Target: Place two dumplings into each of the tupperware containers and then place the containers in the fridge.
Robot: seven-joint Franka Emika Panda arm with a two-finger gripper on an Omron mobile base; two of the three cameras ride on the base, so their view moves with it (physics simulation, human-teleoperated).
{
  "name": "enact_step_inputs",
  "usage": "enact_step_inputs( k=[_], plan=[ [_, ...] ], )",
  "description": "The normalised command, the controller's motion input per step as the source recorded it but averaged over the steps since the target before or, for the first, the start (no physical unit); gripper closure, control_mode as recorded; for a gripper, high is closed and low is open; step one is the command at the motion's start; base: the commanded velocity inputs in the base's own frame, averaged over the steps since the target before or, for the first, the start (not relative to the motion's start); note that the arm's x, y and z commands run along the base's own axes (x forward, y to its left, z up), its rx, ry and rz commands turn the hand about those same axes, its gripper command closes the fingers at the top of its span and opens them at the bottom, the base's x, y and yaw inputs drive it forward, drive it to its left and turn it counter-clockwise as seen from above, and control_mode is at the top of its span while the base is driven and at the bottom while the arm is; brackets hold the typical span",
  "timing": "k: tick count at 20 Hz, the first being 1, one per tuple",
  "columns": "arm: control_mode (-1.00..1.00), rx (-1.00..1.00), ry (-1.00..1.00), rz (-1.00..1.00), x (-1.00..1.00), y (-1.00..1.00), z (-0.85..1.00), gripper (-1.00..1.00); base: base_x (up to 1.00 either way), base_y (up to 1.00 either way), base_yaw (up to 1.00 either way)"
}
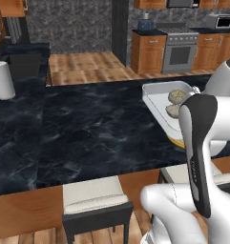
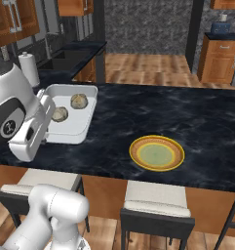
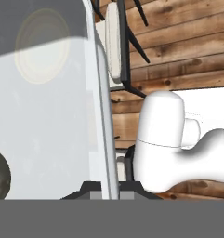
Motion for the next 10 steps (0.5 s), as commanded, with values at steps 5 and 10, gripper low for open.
enact_step_inputs(
  k=[5,10],
  plan=[
    [-1.00,0.03,0.00,0.03,0.01,-0.05,-0.01,1.00,0.00,0.00,0.00],
    [-1.00,0.00,0.02,0.00,0.00,0.00,0.00,1.00,0.00,0.00,0.00]
  ],
)
